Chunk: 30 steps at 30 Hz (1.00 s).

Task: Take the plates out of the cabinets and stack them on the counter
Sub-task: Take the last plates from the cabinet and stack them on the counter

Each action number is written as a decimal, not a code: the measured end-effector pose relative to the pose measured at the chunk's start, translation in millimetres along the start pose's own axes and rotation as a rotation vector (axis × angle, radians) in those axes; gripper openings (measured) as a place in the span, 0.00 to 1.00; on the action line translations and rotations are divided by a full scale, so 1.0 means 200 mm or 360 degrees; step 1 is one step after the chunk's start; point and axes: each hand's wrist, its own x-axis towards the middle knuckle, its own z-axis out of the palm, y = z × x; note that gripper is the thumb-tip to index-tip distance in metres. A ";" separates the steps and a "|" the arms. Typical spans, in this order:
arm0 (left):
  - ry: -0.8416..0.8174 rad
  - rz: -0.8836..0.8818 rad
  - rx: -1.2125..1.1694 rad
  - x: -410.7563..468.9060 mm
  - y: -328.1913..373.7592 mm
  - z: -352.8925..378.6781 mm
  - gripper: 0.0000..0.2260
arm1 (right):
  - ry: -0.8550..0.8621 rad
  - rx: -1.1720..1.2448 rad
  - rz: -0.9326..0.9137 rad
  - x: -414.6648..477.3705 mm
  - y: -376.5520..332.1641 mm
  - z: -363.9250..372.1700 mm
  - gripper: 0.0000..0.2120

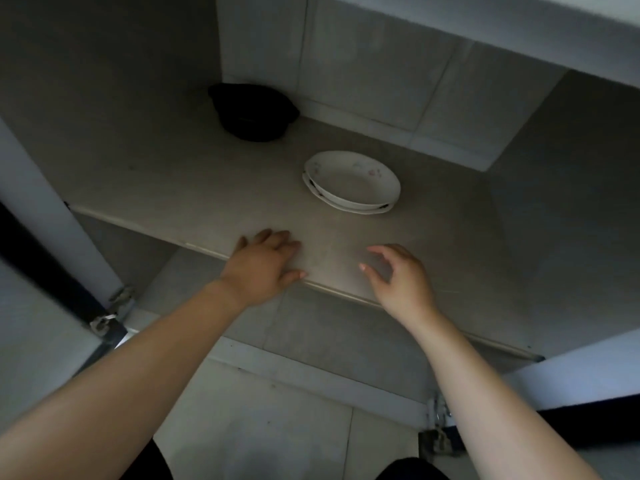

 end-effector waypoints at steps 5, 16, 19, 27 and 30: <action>0.0021 0.0028 0.0086 0.03 -0.01 0.00 0.29 | 0.0146 -0.0009 0.0007 0.11 0.03 0.06 0.15; 0.0140 0.0060 0.0124 0.05 -0.05 0.04 0.41 | 0.0338 -0.0274 -0.0347 0.41 0.13 0.07 0.20; 0.0127 0.0036 0.0098 0.05 -0.06 0.06 0.41 | 0.0239 -0.0305 -0.0415 0.49 0.14 0.11 0.18; 0.0123 0.0044 0.0055 0.05 -0.07 0.08 0.42 | 0.0239 -0.0368 -0.0491 0.56 0.12 0.15 0.11; 0.0123 0.0034 0.0024 0.05 -0.07 0.08 0.42 | 0.0270 -0.0396 -0.0533 0.55 0.13 0.16 0.10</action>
